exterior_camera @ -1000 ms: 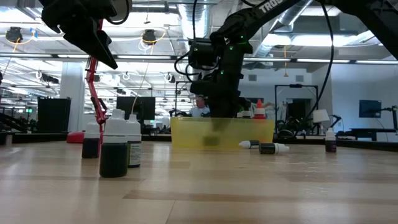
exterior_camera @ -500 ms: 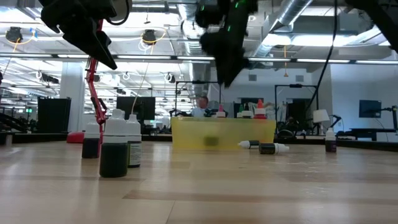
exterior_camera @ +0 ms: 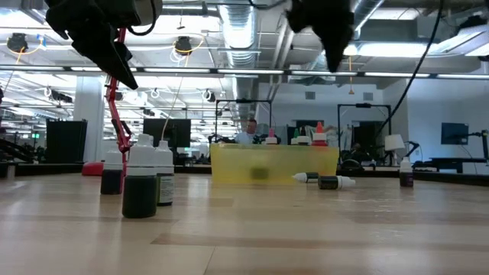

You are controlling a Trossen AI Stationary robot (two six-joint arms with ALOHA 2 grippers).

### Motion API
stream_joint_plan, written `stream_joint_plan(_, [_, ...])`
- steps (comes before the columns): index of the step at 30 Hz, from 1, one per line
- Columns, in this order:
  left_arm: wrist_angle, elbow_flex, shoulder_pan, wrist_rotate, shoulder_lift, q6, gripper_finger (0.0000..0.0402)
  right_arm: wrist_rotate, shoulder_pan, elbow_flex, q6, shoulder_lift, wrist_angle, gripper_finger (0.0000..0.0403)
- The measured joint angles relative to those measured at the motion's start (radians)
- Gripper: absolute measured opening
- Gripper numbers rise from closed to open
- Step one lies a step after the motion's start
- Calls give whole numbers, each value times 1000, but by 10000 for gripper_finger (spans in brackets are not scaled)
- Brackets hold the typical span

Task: Pick & Place food coloring
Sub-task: Put the small purple food coloring bottle into the yellow bin

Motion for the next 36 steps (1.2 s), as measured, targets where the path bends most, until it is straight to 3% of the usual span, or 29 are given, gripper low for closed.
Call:
stream_joint_plan(6, [-5,0,-1,0,0,-1,242,-98,-2,-376,160,-155,44,127])
stream_joint_plan(11, [-5,0,-1,1,0,10,242,-214,0,-666,307,-302,346,127])
stream_joint_plan(14, [-2,0,-1,-1,0,20,242,-217,13,-775,375,-352,501,128])
stream_joint_plan(20, [0,0,-1,-1,0,34,242,-146,13,-855,526,-361,505,149])
stream_joint_plan(29, [10,0,-1,-2,0,19,242,-63,-4,-902,568,-360,546,231])
stream_joint_plan(36, [8,0,-1,-2,0,17,242,-77,-42,-1000,601,-360,698,228])
